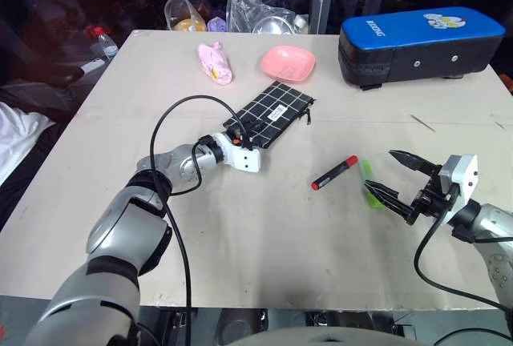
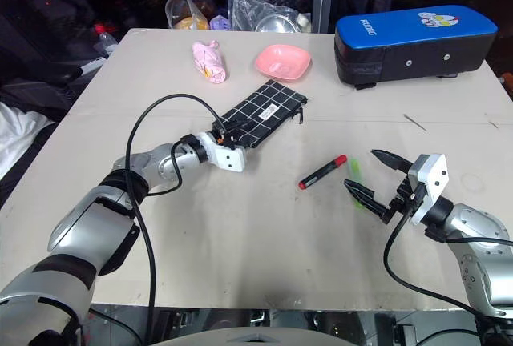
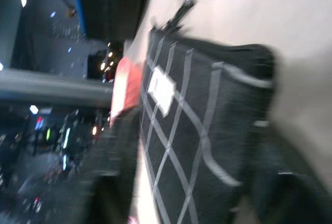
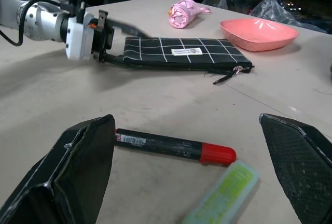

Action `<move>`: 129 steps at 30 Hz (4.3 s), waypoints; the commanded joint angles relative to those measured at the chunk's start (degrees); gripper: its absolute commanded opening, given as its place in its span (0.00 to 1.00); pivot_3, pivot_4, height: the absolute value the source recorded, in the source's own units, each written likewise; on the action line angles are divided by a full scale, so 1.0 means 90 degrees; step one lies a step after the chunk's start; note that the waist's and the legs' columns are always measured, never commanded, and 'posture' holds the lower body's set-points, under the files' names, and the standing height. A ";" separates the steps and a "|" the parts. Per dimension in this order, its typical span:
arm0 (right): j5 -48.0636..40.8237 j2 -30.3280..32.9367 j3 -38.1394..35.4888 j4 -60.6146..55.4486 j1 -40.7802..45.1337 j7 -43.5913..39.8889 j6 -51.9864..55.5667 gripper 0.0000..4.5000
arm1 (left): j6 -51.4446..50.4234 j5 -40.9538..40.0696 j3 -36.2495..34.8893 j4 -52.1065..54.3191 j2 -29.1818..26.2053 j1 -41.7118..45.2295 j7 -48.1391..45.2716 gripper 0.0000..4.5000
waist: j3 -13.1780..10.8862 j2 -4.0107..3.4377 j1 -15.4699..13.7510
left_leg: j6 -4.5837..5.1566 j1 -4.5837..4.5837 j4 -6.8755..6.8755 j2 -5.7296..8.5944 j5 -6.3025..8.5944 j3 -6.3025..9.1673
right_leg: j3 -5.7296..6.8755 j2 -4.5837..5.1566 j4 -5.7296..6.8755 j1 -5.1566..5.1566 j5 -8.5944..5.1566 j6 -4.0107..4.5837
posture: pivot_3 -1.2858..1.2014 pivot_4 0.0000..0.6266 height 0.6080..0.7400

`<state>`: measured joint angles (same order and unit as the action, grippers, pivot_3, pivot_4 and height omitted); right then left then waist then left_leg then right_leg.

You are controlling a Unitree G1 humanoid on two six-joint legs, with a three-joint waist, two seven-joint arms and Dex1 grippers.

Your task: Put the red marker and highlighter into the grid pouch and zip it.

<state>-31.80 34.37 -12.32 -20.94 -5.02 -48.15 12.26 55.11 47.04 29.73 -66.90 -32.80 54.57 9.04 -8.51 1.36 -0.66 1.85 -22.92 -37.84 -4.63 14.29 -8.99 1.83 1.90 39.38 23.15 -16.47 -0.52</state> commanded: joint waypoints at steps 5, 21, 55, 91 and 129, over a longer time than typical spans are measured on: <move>-0.0005 -0.0051 -0.0141 0.0002 0.0086 0.0023 -0.0152 1.00 | 0.0164 0.0087 0.0179 0.0066 -0.0068 -0.0037 0.0343 0.01 | 0.0002 -0.0002 -0.0008 | 0.0001 -0.0001 -0.0028 0.0001 0.0001 0.0003 | -0.0001 0.0002 0.0033 0.0000 -0.0006 -0.0006 | 0.52 0.24 1.00; 0.0807 -0.0036 0.0415 -0.0242 0.1357 0.1504 0.1012 1.00 | -0.3377 -0.7068 -0.1972 0.5086 0.0695 -0.2424 -0.5006 0.01 | 0.0001 -0.0010 0.0162 | 0.0000 0.0000 -0.0053 -0.0029 0.0001 0.0035 | -0.0011 -0.0007 0.0060 0.0001 -0.0006 -0.0006 | 0.52 0.24 1.00; 0.1537 -0.0744 0.1317 0.3330 0.4920 0.1256 0.1943 1.00 | -0.5712 -0.6992 -0.2292 0.7797 0.1254 -0.4174 -0.5426 0.01 | -0.0002 -0.0017 0.0169 | 0.0001 -0.0006 -0.0044 -0.0029 0.0001 0.0046 | -0.0038 -0.0009 0.0049 0.0000 -0.0006 -0.0005 | 0.52 0.24 1.00; 0.1915 -0.0953 0.1414 0.3797 0.5219 0.0847 0.1661 0.53 | -0.5859 -0.6824 -0.2324 0.7971 0.1420 -0.4218 -0.5540 0.00 | -0.0006 -0.0021 0.0167 | 0.0001 -0.0006 -0.0034 -0.0033 0.0002 0.0041 | -0.0038 0.0001 0.0042 0.0002 -0.0006 -0.0004 | 0.52 0.24 1.00; 0.2562 -0.0599 0.1894 0.2963 0.4870 0.0392 0.1263 0.01 | -0.5859 -0.6041 -0.2564 0.7802 0.1867 -0.4036 -0.4437 0.00 | -0.0011 -0.0024 0.0171 | 0.0001 -0.0007 -0.0023 -0.0037 0.0002 0.0041 | -0.0038 0.0009 0.0031 0.0003 -0.0007 -0.0004 | 0.52 0.24 1.00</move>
<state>-8.35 28.83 4.59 8.87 38.50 -44.44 23.77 1.07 -7.88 7.47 3.10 -16.41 17.15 -31.95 -8.60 1.15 0.88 1.85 -22.98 -38.05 -4.96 14.31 -8.63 1.48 1.99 39.65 23.18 -16.53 -0.55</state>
